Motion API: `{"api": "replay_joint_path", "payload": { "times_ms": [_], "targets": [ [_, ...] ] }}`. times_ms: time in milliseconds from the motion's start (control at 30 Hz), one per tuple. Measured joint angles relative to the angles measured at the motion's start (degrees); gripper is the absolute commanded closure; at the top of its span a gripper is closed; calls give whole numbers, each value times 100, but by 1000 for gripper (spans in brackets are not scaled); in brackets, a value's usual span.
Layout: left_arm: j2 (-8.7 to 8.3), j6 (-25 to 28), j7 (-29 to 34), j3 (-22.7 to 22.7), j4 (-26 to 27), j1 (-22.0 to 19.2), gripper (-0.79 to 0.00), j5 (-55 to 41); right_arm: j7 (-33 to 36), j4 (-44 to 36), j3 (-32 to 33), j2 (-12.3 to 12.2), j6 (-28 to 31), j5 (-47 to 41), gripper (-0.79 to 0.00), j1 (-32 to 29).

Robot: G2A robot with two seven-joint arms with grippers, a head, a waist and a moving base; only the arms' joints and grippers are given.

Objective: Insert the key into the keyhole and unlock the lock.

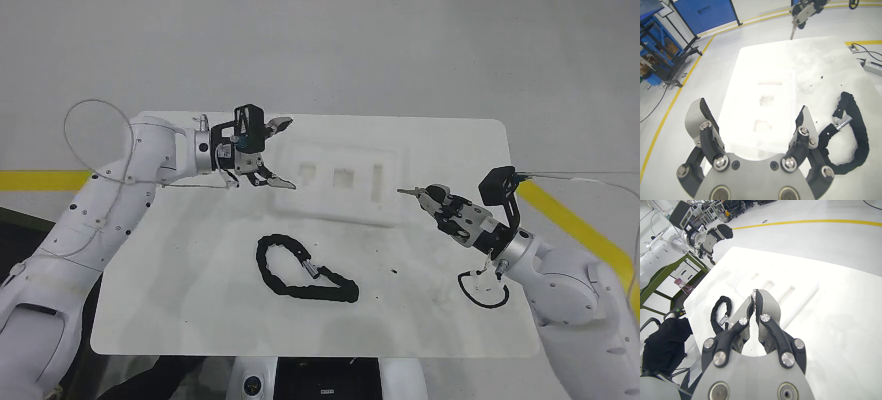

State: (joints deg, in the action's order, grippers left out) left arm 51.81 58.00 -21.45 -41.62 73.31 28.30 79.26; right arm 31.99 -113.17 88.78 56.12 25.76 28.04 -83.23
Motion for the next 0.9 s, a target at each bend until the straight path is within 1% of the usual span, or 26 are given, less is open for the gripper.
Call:
{"api": "replay_joint_path", "payload": {
  "times_ms": [67,233,400,600,633,900],
  "targets": [
    [-48,0,-191,255,144,-26,-785,210,0,0,0,0,0,0,0,0],
    [-170,0,-785,1099,350,-290,-785,806,0,0,0,0,0,0,0,0],
    [-251,0,-1423,1982,343,-703,-785,1319,0,0,0,0,0,0,0,0],
    [-268,0,-2048,2965,287,-1194,-785,1804,0,0,0,0,0,0,0,0],
    [-267,0,-2070,3013,281,-1206,-785,1815,0,0,0,0,0,0,0,0],
    [-267,0,-2058,2973,282,-1198,-785,1809,0,0,0,0,0,0,0,0]
  ]
}}
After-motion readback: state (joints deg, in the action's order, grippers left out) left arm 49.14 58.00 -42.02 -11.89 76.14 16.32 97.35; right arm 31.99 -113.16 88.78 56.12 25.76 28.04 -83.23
